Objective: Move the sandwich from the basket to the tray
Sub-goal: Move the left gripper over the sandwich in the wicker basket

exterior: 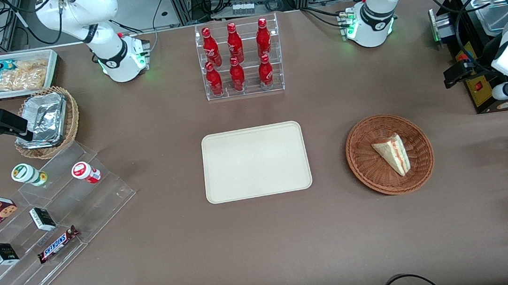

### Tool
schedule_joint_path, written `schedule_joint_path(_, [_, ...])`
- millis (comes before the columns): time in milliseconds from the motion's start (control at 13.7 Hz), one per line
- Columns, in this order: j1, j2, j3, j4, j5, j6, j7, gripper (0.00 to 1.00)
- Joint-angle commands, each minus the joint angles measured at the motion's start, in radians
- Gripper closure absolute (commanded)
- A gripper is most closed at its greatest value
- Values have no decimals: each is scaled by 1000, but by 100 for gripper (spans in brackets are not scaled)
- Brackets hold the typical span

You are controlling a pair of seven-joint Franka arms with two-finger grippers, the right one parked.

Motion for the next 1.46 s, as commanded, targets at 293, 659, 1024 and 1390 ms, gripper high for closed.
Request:
schedule_joint_path(293, [-7,38,-15,-51,20,55,11,0])
schedule_joint_path(659, [-18,80,-17,-220,17,260,-6,0])
schedule_joint_path(1024, [-33,164,-17,-309,17,465,-138,0])
schedule_joint_path(1390, [-90,184,-17,-442,17,711,-475,0])
